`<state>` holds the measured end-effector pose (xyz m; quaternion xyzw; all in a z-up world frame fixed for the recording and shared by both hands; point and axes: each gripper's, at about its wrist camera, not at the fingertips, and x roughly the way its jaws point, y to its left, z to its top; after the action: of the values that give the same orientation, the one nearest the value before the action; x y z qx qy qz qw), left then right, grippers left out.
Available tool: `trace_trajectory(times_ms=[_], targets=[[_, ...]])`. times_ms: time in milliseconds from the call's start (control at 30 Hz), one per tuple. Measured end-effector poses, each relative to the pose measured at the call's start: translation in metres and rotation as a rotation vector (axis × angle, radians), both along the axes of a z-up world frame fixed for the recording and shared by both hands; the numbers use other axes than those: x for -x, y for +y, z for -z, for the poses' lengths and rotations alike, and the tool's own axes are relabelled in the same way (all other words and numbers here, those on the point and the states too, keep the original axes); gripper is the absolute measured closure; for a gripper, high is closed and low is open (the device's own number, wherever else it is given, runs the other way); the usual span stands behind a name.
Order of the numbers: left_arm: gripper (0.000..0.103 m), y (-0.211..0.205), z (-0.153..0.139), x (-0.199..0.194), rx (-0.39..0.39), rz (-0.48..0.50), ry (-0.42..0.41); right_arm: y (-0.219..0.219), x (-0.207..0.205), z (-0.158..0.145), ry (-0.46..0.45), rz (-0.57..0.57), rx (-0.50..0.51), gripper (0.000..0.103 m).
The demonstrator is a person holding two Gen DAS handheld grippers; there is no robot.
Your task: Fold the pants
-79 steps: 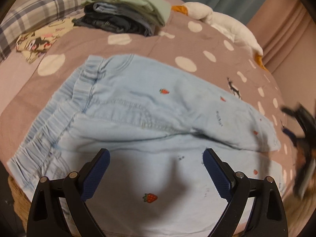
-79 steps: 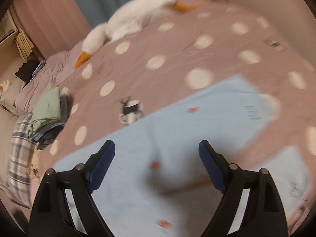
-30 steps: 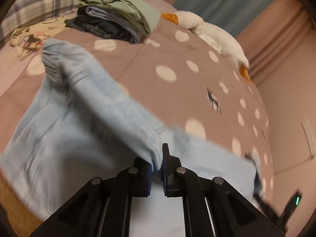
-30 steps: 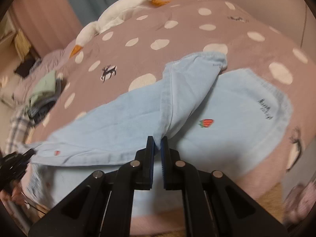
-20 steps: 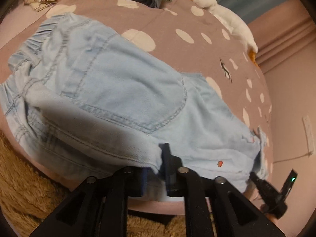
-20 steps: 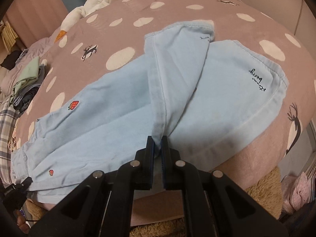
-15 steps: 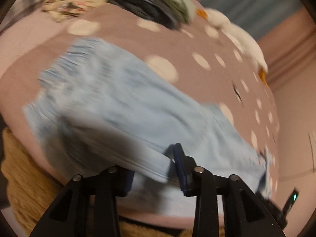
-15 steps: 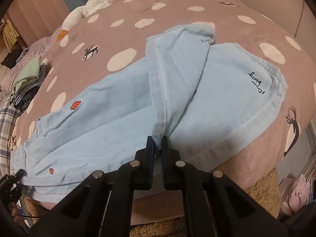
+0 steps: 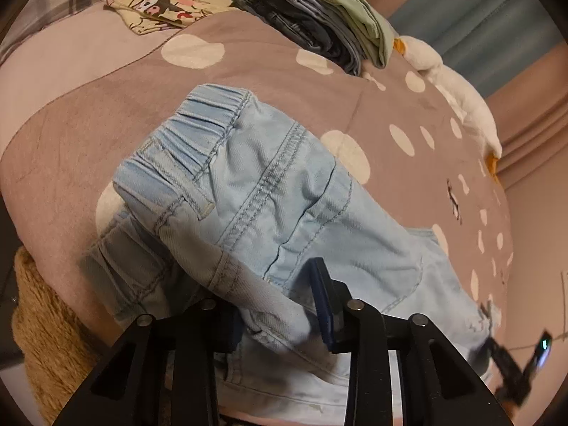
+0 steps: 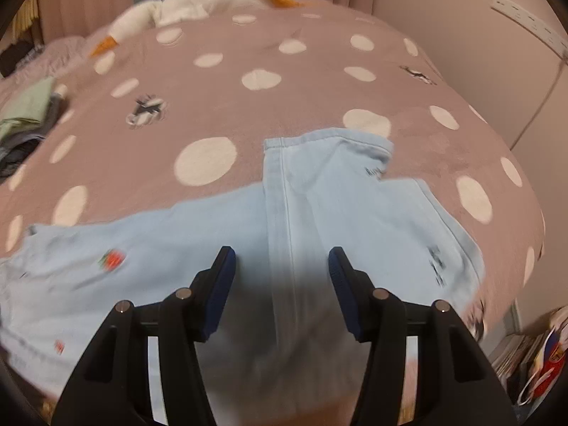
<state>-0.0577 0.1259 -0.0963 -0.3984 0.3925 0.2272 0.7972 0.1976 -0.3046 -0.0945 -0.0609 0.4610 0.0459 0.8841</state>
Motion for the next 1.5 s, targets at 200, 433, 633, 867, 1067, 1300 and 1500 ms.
trace_trajectory(times_ms=[200, 433, 633, 867, 1067, 1300, 1500], targets=[[0.085, 0.001, -0.017, -0.014, -0.058, 0.058, -0.006, -0.015, -0.053, 0.02, 0.103, 0.113, -0.061, 0.096], [0.086, 0.011, -0.078, -0.004, -0.106, 0.09, -0.189, -0.058, -0.051, -0.096, -0.227, 0.11, -0.38, 0.098], [0.086, 0.004, -0.024, 0.003, -0.024, 0.142, 0.003, -0.121, -0.003, -0.059, -0.158, 0.239, -0.477, 0.095], [0.086, 0.002, 0.004, 0.004, 0.023, 0.125, 0.074, -0.151, 0.016, 0.032, 0.058, 0.374, -0.452, 0.083], [0.086, 0.001, 0.0, 0.001, 0.003, 0.115, 0.074, -0.154, 0.013, 0.013, 0.011, 0.394, -0.382, 0.07], [0.086, 0.005, -0.012, 0.014, 0.029, 0.11, 0.051, -0.174, 0.014, 0.017, 0.023, 0.405, -0.431, 0.098], [0.086, 0.006, 0.003, 0.017, 0.045, 0.12, 0.124, -0.18, 0.03, 0.023, 0.039, 0.436, -0.424, 0.098]])
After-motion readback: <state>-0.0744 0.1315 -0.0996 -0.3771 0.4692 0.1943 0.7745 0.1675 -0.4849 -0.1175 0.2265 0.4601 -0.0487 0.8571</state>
